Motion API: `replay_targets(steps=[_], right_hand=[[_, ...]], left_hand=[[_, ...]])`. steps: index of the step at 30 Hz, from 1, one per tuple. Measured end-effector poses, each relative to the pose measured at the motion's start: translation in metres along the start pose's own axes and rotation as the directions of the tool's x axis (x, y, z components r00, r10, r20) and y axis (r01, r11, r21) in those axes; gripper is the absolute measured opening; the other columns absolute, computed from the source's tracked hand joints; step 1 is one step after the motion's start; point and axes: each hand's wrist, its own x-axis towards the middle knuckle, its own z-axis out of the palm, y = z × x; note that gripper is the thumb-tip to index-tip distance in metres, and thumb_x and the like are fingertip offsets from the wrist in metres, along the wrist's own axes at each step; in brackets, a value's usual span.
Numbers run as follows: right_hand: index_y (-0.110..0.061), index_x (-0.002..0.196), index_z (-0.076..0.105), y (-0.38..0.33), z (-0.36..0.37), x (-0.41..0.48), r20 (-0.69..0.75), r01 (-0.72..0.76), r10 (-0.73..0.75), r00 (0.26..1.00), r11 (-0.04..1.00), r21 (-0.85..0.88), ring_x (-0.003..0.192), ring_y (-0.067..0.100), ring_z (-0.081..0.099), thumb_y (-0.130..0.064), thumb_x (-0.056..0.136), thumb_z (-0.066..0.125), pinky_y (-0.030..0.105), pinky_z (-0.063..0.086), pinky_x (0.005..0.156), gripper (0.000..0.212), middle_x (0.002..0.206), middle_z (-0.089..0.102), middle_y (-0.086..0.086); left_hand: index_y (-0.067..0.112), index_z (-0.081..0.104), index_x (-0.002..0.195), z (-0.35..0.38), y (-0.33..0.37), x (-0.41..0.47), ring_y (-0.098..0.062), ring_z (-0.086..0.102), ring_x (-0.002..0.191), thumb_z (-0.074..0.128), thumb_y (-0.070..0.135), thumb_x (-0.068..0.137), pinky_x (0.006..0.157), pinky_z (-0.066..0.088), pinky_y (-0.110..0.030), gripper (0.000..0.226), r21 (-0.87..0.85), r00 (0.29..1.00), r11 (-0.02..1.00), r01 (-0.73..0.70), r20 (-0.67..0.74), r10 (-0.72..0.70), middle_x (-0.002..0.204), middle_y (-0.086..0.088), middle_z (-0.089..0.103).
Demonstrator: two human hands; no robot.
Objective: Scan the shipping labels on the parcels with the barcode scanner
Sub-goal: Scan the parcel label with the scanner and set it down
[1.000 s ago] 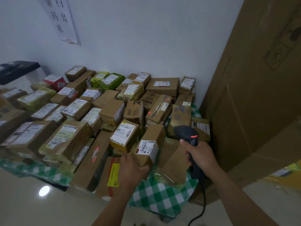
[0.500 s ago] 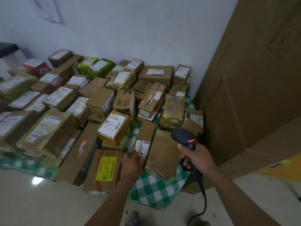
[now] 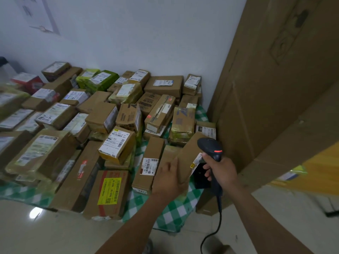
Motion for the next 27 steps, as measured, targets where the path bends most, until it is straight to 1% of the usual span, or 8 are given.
replay_targets(steps=[2,6,8,10,13,16,20,27], right_hand=[[0.002,0.083,0.067,0.000,0.001,-0.001,-0.006,0.015,-0.015,1.000,1.000,0.013,0.045,0.019,0.057,-0.036,0.089,0.069,0.027,0.050,0.046,0.038,0.055,0.065,0.004],[-0.008,0.074,0.065,-0.003,0.013,-0.003,-0.031,0.037,-0.034,0.999,0.996,0.084,0.050,0.023,0.057,-0.035,0.088,0.069,0.037,0.052,0.057,0.031,0.066,0.068,0.012],[-0.005,0.070,0.065,-0.006,0.022,-0.006,-0.028,0.048,-0.046,0.999,0.994,0.099,0.048,0.023,0.057,-0.036,0.088,0.069,0.039,0.053,0.060,0.035,0.062,0.067,0.014],[0.001,0.070,0.066,-0.010,0.030,-0.007,-0.007,0.067,-0.066,0.998,0.995,0.071,0.047,0.023,0.057,-0.038,0.087,0.069,0.040,0.054,0.061,0.042,0.057,0.065,0.014],[-0.002,0.068,0.064,-0.014,0.040,-0.007,0.036,0.097,-0.099,0.994,0.994,0.051,0.049,0.025,0.058,-0.038,0.087,0.069,0.040,0.054,0.061,0.042,0.054,0.062,0.010],[-0.004,0.069,0.064,-0.019,0.047,-0.007,0.082,0.115,-0.119,0.989,0.992,0.055,0.051,0.027,0.059,-0.037,0.087,0.070,0.042,0.055,0.060,0.038,0.054,0.062,0.009],[-0.002,0.081,0.066,-0.029,0.053,-0.005,0.109,0.115,-0.120,0.987,0.992,0.052,0.052,0.022,0.059,-0.034,0.088,0.069,0.034,0.051,0.053,0.032,0.064,0.064,0.009],[-0.011,0.081,0.063,-0.057,0.071,0.023,0.114,0.136,-0.141,0.983,0.989,0.052,0.050,0.020,0.056,-0.031,0.090,0.068,0.030,0.048,0.048,0.022,0.067,0.064,0.010]], left_hand=[[0.029,0.008,0.156,-0.006,-0.007,-0.009,-0.025,0.044,0.122,0.054,0.063,0.086,0.096,0.043,-0.037,0.091,-0.032,0.997,0.999,-0.013,-0.077,0.011,0.145,-0.006,0.035],[0.038,0.016,0.154,-0.018,-0.023,-0.033,-0.023,0.039,0.127,0.062,0.049,0.082,0.103,0.039,-0.034,0.086,-0.180,0.979,0.983,-0.043,-0.204,0.006,0.148,-0.005,0.029],[0.034,0.029,0.152,-0.021,-0.030,-0.041,-0.026,0.043,0.124,0.061,0.048,0.076,0.102,0.039,-0.033,0.084,-0.248,0.940,0.969,-0.017,-0.333,-0.069,0.145,-0.009,0.034],[0.028,0.033,0.152,-0.024,-0.037,-0.046,-0.027,0.045,0.123,0.065,0.046,0.077,0.102,0.041,-0.034,0.083,-0.322,0.907,0.945,0.061,-0.377,-0.187,0.144,-0.011,0.037],[0.029,0.027,0.153,-0.026,-0.047,-0.051,-0.028,0.046,0.120,0.064,0.047,0.082,0.102,0.045,-0.042,0.081,-0.380,0.886,0.905,0.192,-0.329,-0.327,0.140,-0.011,0.037],[0.029,0.025,0.153,-0.023,-0.055,-0.053,-0.028,0.045,0.117,0.063,0.048,0.086,0.100,0.045,-0.040,0.079,-0.345,0.880,0.885,0.313,-0.246,-0.407,0.134,-0.012,0.038],[0.030,0.024,0.152,-0.017,-0.064,-0.050,-0.030,0.043,0.115,0.064,0.048,0.086,0.096,0.043,-0.037,0.079,-0.244,0.900,0.907,0.342,-0.191,-0.391,0.131,-0.013,0.037],[0.032,0.025,0.148,-0.040,-0.085,-0.016,-0.031,0.043,0.123,0.065,0.059,0.082,0.100,0.042,-0.039,0.083,-0.086,0.947,0.947,0.309,-0.060,-0.314,0.135,-0.012,0.038]])
